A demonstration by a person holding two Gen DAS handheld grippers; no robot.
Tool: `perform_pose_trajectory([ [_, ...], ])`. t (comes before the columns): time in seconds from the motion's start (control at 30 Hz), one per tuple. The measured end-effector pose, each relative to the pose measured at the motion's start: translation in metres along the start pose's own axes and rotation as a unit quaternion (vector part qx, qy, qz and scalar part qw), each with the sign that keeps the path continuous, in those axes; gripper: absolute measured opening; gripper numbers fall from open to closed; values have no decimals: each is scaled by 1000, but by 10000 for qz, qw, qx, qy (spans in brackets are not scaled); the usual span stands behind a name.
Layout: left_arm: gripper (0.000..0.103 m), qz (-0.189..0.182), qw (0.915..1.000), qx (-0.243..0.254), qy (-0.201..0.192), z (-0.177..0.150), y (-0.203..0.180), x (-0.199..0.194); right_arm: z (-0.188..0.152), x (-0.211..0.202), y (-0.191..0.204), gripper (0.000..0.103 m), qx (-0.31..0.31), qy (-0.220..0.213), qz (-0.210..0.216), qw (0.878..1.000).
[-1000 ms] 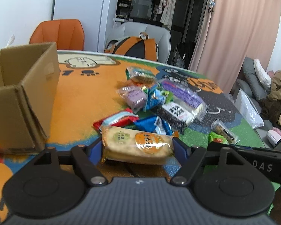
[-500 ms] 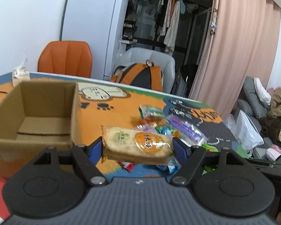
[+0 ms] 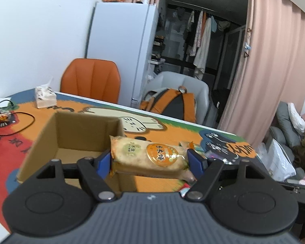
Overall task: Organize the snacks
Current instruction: 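Grasp the cake bun with the left tool while the right tool grasps the green packet, then carry both snacks over the cardboard box and open both tools to drop them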
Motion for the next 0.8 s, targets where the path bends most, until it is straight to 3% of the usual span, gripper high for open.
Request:
perform_pose_trajectory([
  [0.57, 76, 584, 9968, -527, -162, 17, 83, -15, 16, 14, 53, 24, -102, -102, 399, 9991],
  [0.8, 76, 672, 9951, -722, -38, 18, 112, -11, 25, 25, 83, 23, -165, -112, 591, 9981],
])
Point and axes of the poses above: each gripper's, at about its wrist camera, not at the fingertips, and x roughly the way its jaws point, y to its left, z to its top, the point moved 1 cm from there along x, roughly the way its jaws point, and after that the axes turned 15 degrees about -z, right-handed, at the moved point
